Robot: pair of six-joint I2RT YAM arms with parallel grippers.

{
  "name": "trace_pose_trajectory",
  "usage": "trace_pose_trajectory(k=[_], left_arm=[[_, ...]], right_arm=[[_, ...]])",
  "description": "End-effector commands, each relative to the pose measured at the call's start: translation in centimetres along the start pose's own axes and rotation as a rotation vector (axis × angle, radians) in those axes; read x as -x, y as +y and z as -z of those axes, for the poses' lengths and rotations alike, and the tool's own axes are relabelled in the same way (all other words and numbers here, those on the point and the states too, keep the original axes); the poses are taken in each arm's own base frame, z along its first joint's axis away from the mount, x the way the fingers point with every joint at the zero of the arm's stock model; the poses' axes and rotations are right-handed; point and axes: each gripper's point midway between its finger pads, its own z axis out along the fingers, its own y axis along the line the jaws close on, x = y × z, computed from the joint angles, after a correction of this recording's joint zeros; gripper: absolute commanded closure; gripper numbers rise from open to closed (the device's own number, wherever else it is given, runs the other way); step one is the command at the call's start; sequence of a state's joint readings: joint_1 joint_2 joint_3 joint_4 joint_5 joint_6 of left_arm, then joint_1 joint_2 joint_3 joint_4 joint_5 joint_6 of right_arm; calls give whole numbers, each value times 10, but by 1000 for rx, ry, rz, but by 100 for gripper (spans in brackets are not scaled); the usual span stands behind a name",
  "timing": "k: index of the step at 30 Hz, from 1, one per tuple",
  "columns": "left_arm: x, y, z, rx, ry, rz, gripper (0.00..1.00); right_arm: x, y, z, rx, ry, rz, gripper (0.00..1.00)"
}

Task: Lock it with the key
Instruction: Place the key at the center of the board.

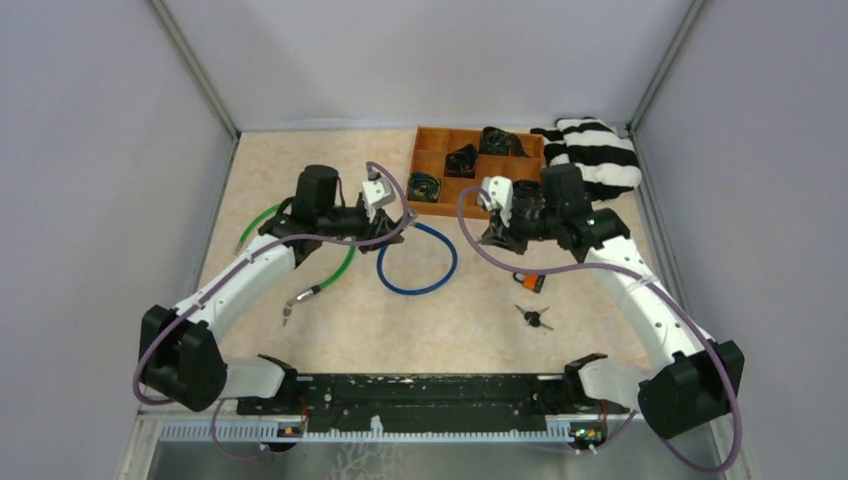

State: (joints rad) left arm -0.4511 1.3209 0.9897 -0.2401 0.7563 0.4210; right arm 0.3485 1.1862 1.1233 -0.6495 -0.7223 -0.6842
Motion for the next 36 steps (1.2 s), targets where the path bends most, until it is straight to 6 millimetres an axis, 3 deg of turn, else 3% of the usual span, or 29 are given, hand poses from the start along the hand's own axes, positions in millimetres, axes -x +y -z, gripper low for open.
trace_pose_trajectory(k=[1, 9, 17, 21, 29, 36], left_arm=[[28, 39, 24, 158, -54, 41, 100], [57, 77, 61, 291, -135, 95, 100], [82, 85, 71, 320, -209, 135, 100], [89, 79, 67, 272, -250, 149, 100], [89, 62, 58, 169, -313, 249, 100], [82, 52, 41, 48, -347, 387, 100]], right_arm=[[-37, 37, -8, 115, 43, 22, 100], [-85, 87, -58, 292, 125, 23, 100], [-124, 111, -84, 402, 262, 10, 100], [-142, 108, -86, 368, 321, -4, 99], [-157, 104, -72, 305, 403, -2, 77], [-148, 95, -53, 241, 426, 10, 60]])
